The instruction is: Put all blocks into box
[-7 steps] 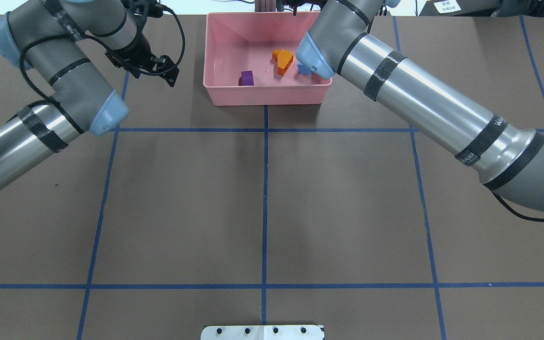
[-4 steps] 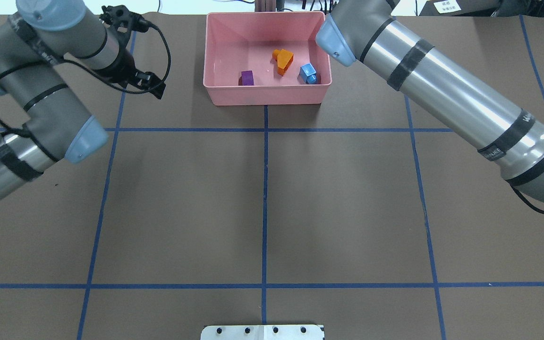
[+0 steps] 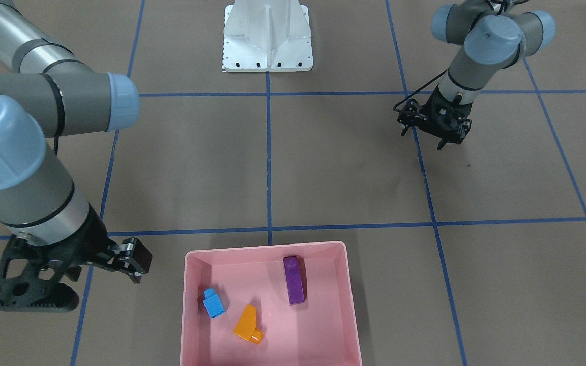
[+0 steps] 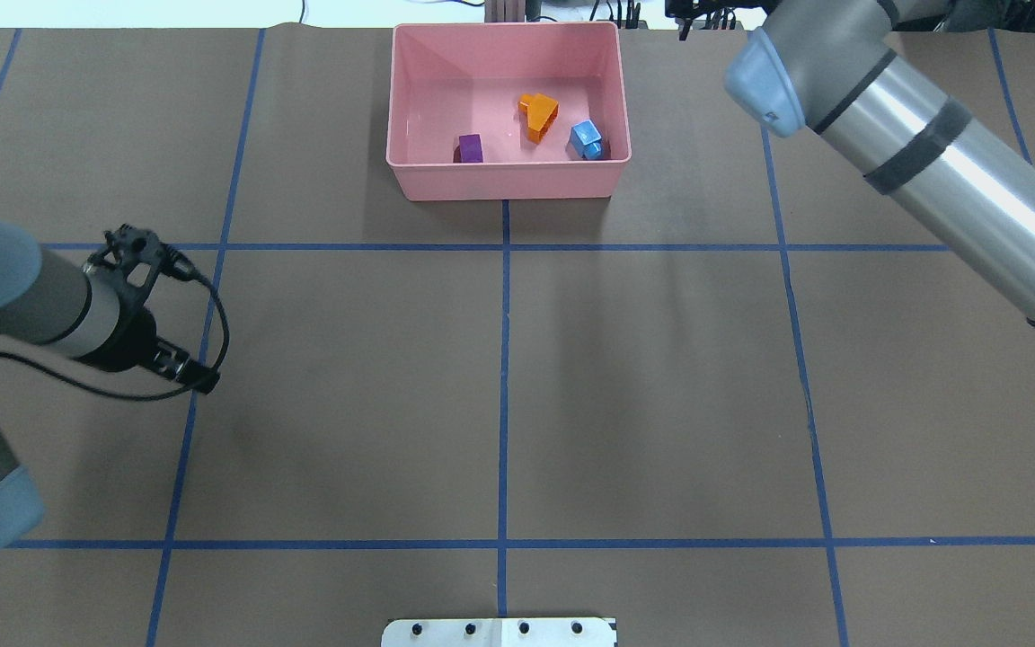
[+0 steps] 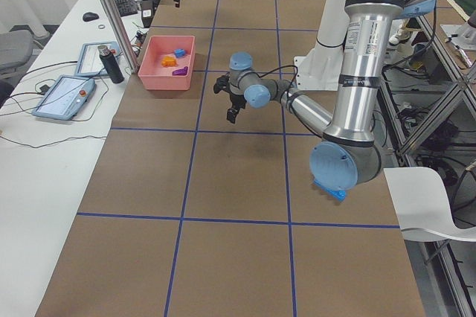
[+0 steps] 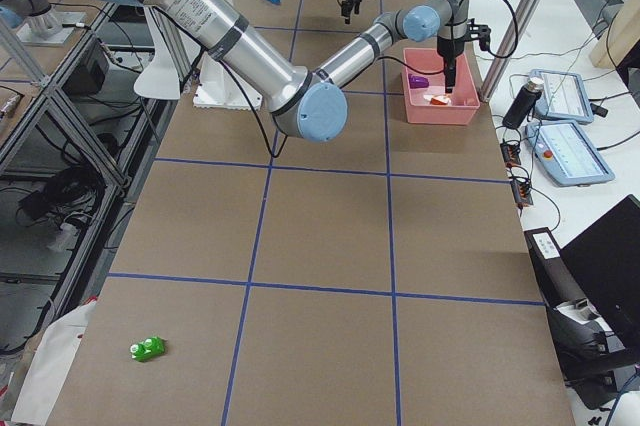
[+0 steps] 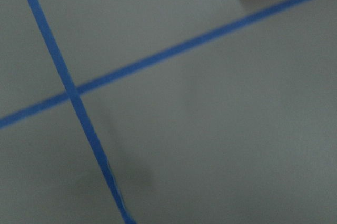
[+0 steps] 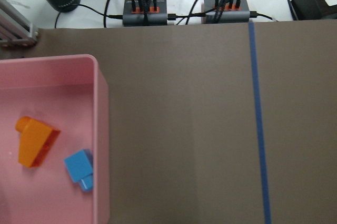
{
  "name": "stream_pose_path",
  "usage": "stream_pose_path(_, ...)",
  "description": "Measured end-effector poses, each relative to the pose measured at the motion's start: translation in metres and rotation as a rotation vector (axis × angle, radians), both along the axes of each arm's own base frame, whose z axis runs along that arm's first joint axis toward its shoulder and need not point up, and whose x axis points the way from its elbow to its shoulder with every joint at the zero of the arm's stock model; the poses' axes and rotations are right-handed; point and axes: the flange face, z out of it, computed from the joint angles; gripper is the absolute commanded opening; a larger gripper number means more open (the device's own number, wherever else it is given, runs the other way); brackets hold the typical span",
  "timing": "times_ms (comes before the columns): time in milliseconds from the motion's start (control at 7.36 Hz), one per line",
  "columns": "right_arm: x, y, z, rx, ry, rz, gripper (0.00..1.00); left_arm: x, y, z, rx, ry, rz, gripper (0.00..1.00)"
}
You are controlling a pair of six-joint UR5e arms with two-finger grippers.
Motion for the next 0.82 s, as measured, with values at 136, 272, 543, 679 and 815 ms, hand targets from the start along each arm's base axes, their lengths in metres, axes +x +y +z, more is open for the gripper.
stream_pose_path(136, 0.029, 0.012, 0.026, 0.017, 0.003, -0.022, 1.0, -0.012, 0.042, 0.021, -0.008, -0.045, 0.051, 1.0)
stream_pose_path(272, 0.052, 0.019, 0.045, 0.027, -0.001, -0.041, 1.0, -0.029, 0.075, 0.04, -0.01, -0.092, 0.099, 1.0)
stream_pose_path(543, 0.078, 0.033, 0.068, 0.041, -0.003, -0.067, 1.0, -0.058, 0.128, 0.08, -0.018, -0.181, 0.202, 1.0)
stream_pose_path(679, 0.088, 0.041, 0.078, 0.051, -0.001, -0.079, 1.0, -0.072, 0.152, 0.099, -0.023, -0.204, 0.251, 1.0)
stream_pose_path(815, 0.097, 0.048, 0.086, 0.059, -0.001, -0.089, 1.0, -0.087, 0.175, 0.117, -0.03, -0.22, 0.295, 1.0)
